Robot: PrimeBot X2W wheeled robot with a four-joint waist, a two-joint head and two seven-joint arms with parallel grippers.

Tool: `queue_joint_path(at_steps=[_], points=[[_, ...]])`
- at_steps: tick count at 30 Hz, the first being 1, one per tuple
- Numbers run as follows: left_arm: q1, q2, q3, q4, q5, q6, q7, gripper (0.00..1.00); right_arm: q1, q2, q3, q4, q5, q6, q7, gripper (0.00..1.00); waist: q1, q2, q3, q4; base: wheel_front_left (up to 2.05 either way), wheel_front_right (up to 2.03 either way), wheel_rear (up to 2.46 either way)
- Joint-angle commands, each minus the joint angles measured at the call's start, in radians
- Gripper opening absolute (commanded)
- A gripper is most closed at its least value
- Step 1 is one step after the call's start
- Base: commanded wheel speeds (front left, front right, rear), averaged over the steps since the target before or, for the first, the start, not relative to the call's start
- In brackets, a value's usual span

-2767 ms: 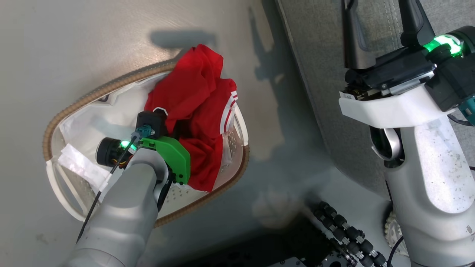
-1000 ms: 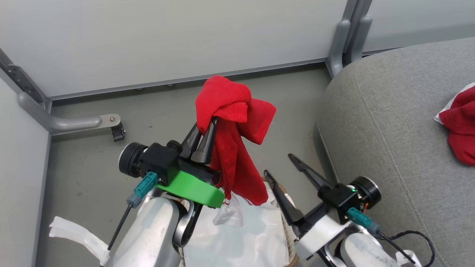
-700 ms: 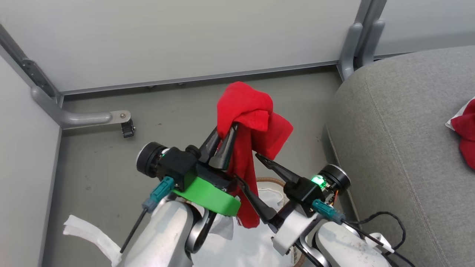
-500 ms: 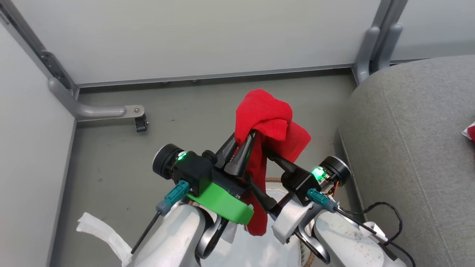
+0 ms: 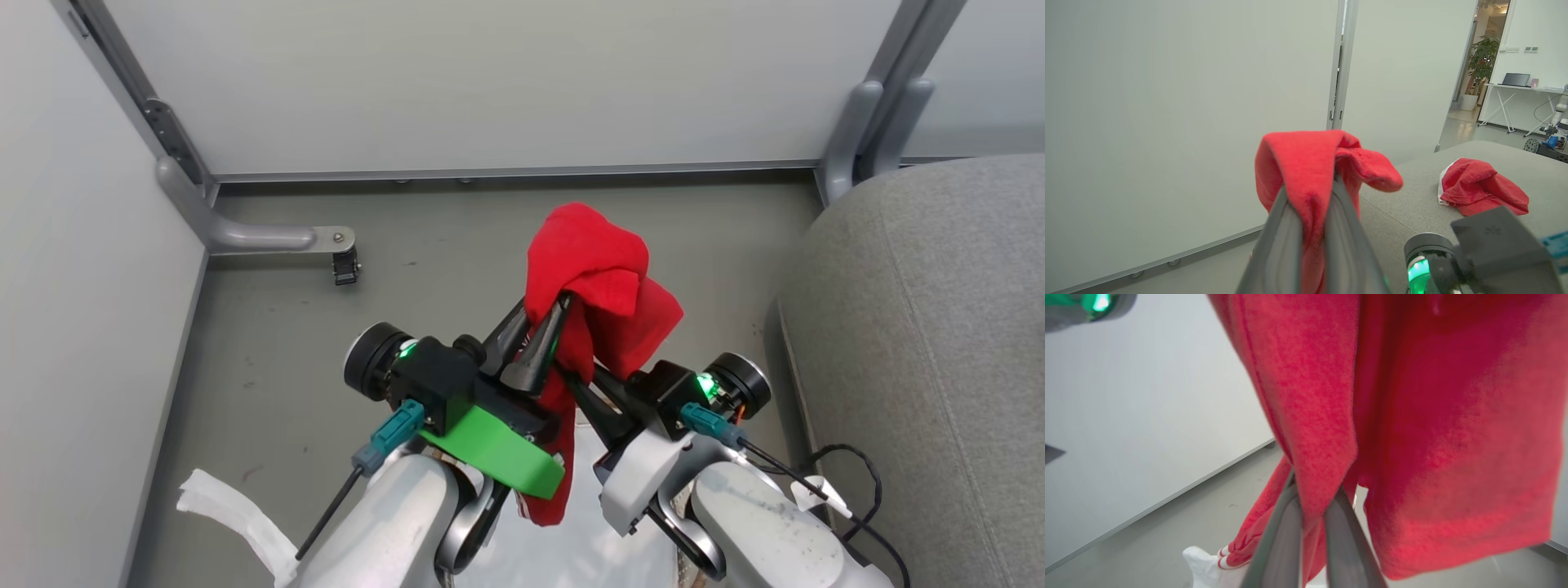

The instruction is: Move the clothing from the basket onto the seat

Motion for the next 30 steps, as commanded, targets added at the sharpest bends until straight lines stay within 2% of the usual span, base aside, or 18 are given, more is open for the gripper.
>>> queue_joint_path(at_steps=[1, 2, 6, 12, 17, 24, 30], points=[[0.013, 0.003, 0.005, 0.016, 0.000, 0.004, -0.001, 0.59, 0.018, -0.005, -0.008, -0.004, 0.002, -0.001, -0.002, 0.00, 0.0001, 0.0000, 0.001, -0.022, 0.00, 0.00, 0.00], [0.014, 0.003, 0.011, 0.021, 0.003, 0.005, -0.001, 1.00, 0.027, -0.005, -0.015, -0.008, 0.002, -0.001, -0.002, 0.00, 0.0001, 0.0000, 0.002, -0.031, 0.00, 0.00, 0.00], [0.023, 0.003, 0.048, 0.059, 0.034, 0.007, 0.000, 1.00, 0.060, -0.005, -0.044, -0.033, -0.016, -0.001, -0.002, 0.00, 0.0001, 0.0000, 0.016, -0.094, 0.00, 0.00, 0.00], [0.048, 0.003, 0.108, 0.120, 0.087, -0.007, 0.000, 1.00, 0.118, -0.005, -0.131, -0.120, -0.033, -0.001, -0.002, 0.00, 0.0001, 0.0000, 0.039, -0.229, 0.00, 0.00, 0.00], [0.079, 0.003, 0.165, 0.139, 0.112, -0.016, 0.000, 1.00, 0.158, -0.009, -0.199, -0.204, -0.037, -0.001, -0.002, 0.00, 0.0001, 0.0000, 0.050, -0.373, 0.00, 0.00, 0.00], [0.107, 0.004, 0.212, 0.154, 0.127, -0.024, 0.000, 1.00, 0.185, -0.011, -0.244, -0.268, -0.041, -0.001, -0.002, 0.00, 0.0001, 0.0000, 0.063, -0.562, 0.00, 0.00, 0.00], [0.122, 0.004, 0.223, 0.156, 0.124, -0.027, 0.000, 1.00, 0.196, -0.007, -0.272, -0.286, -0.031, -0.001, -0.002, 0.00, 0.0001, 0.0000, 0.077, -0.663, 0.00, 0.00, 0.00]])
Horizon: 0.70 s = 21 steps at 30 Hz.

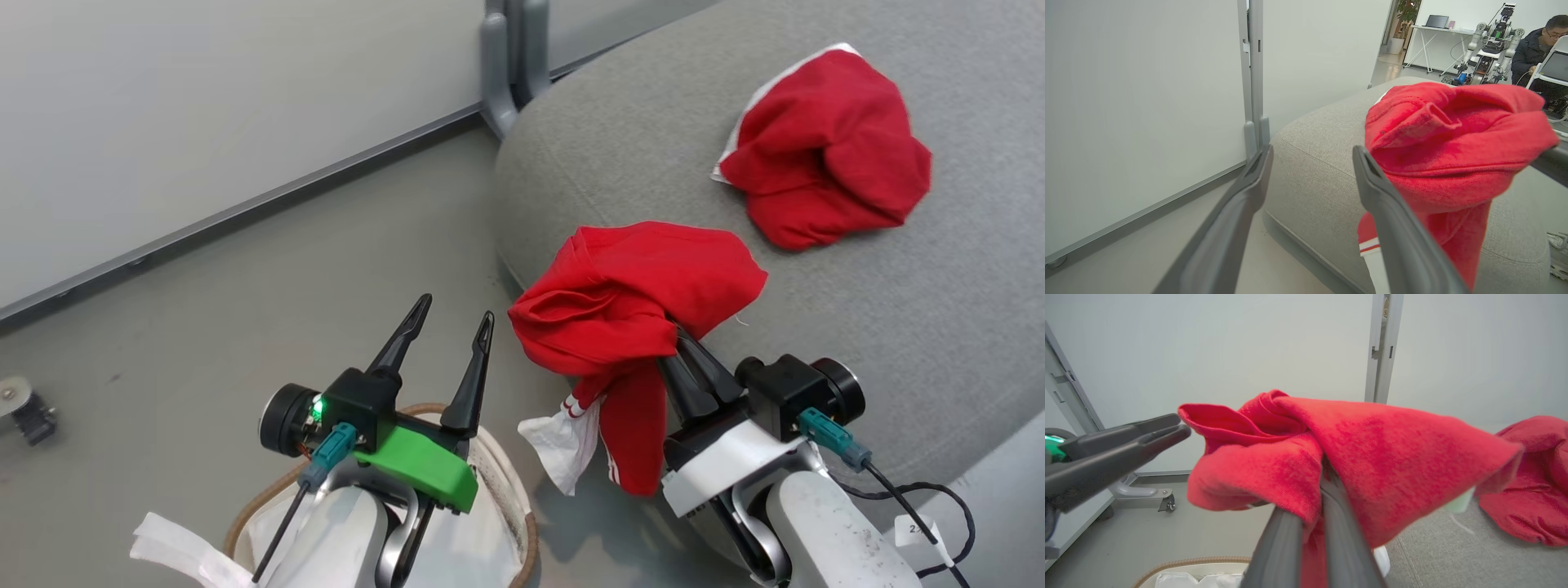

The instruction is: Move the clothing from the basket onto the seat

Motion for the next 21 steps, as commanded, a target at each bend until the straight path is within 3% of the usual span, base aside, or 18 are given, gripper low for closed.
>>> queue_joint_path(at_steps=[1, 7, 21], points=[[0.020, 0.006, 0.005, 0.003, -0.003, -0.005, 0.000, 1.00, 0.009, 0.000, -0.005, -0.006, -0.001, -0.001, -0.002, 0.00, 0.0000, -0.0001, 0.031, -0.143, 0.00, 0.00, 0.00], [-0.009, 0.007, -0.007, 0.014, 0.006, -0.004, 0.000, 1.00, -0.085, -0.045, -0.049, -0.029, -0.015, -0.001, -0.002, 0.00, 0.0000, -0.0001, 0.082, -0.153, 0.00, 0.00, 0.00], [-0.095, 0.029, 0.007, 0.007, 0.014, -0.004, 0.000, 1.00, -0.530, -0.319, -0.277, -0.122, -0.047, -0.001, -0.002, 0.00, 0.0000, -0.0001, 0.299, -0.044, 0.00, 0.00, 0.00]])
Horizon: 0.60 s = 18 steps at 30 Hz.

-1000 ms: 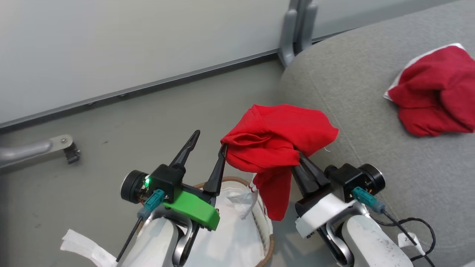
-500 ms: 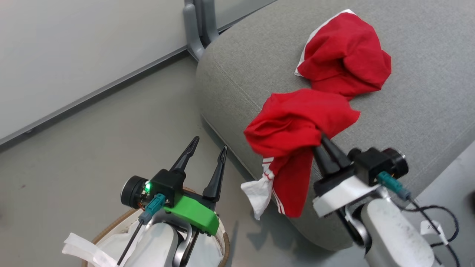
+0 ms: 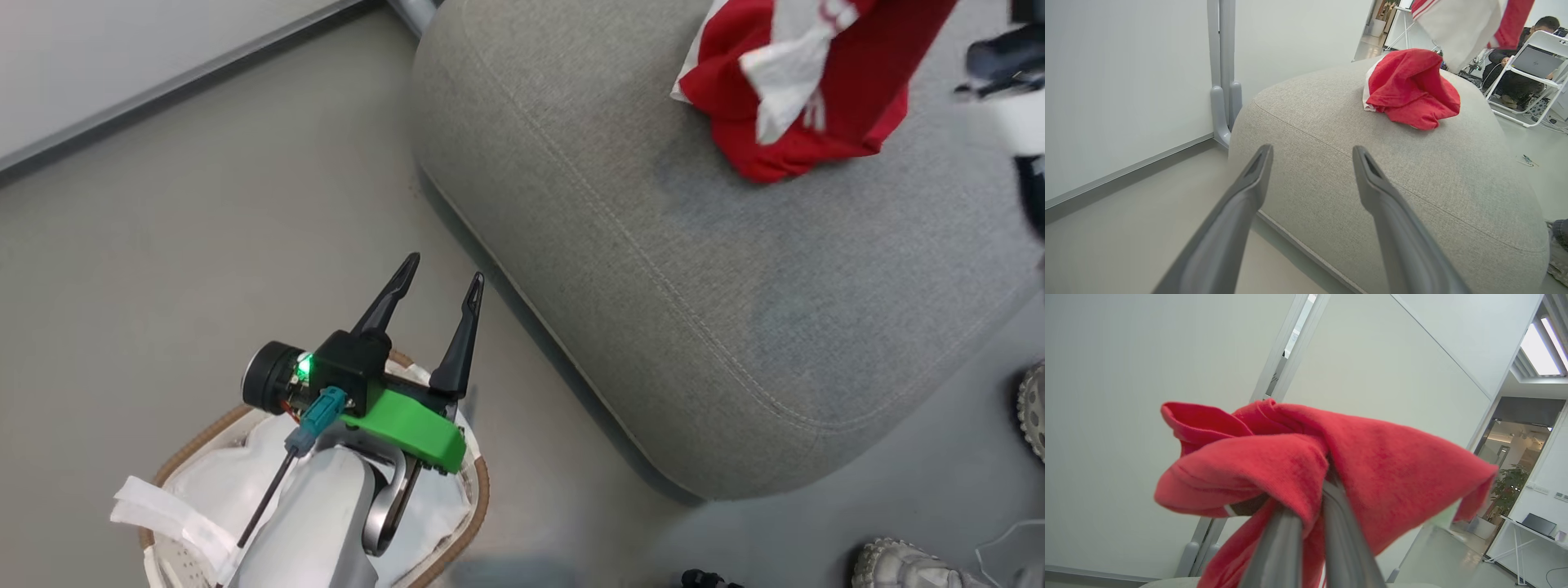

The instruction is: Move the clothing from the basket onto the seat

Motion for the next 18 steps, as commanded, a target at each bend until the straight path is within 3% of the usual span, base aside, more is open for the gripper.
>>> queue_joint_path(at_steps=[1, 8, 18], points=[[-0.030, 0.008, 0.003, -0.010, 0.002, -0.003, 0.000, 1.00, -0.035, -0.037, -0.019, 0.012, -0.011, -0.001, -0.002, 0.00, 0.0000, -0.0001, 0.107, 0.073, 0.00, 0.00, 0.00], [-0.105, 0.023, -0.030, -0.033, 0.019, -0.003, 0.000, 1.00, -0.098, -0.114, -0.162, 0.165, -0.052, -0.001, -0.002, 0.00, 0.0000, -0.0001, 0.231, 0.149, 0.00, 0.00, 0.00], [-0.161, 0.033, -0.017, -0.028, 0.034, -0.003, 0.000, 1.00, 0.016, -0.039, -0.365, 0.395, -0.155, -0.001, -0.002, 0.00, 0.0000, -0.0001, 0.341, 0.233, 0.00, 0.00, 0.00]])
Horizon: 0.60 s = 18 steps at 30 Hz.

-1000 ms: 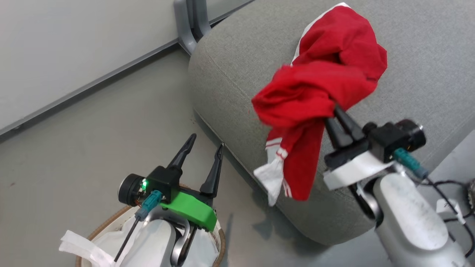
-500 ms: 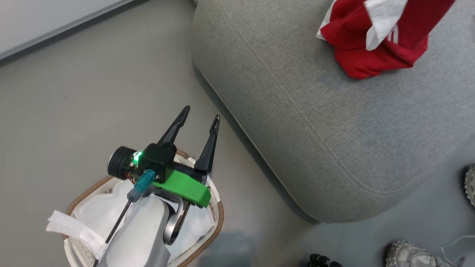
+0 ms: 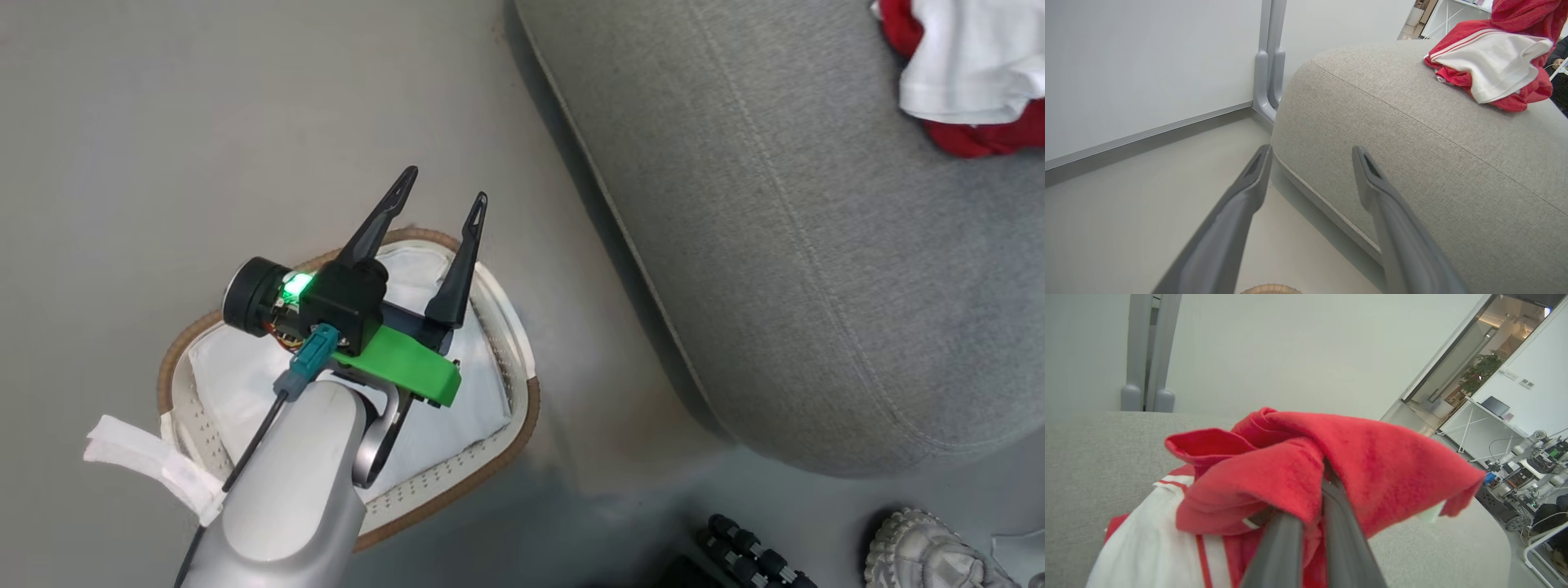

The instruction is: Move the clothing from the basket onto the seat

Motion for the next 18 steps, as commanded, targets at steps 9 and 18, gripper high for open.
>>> queue_joint_path(at_steps=[9, 18], points=[[0.018, 0.004, 0.038, 0.020, 0.003, -0.003, 0.000, 1.00, 0.070, 0.075, -0.073, 0.075, -0.035, -0.001, -0.002, 1.00, -0.0001, -0.0001, 0.017, 0.077, 0.00, 0.00, 0.00], [0.099, -0.018, 0.094, 0.033, -0.014, -0.003, 0.000, 1.00, 0.250, 0.126, -0.005, -0.068, -0.015, -0.001, -0.002, 1.00, -0.0001, -0.0001, -0.154, 0.084, 0.00, 0.00, 0.00]])
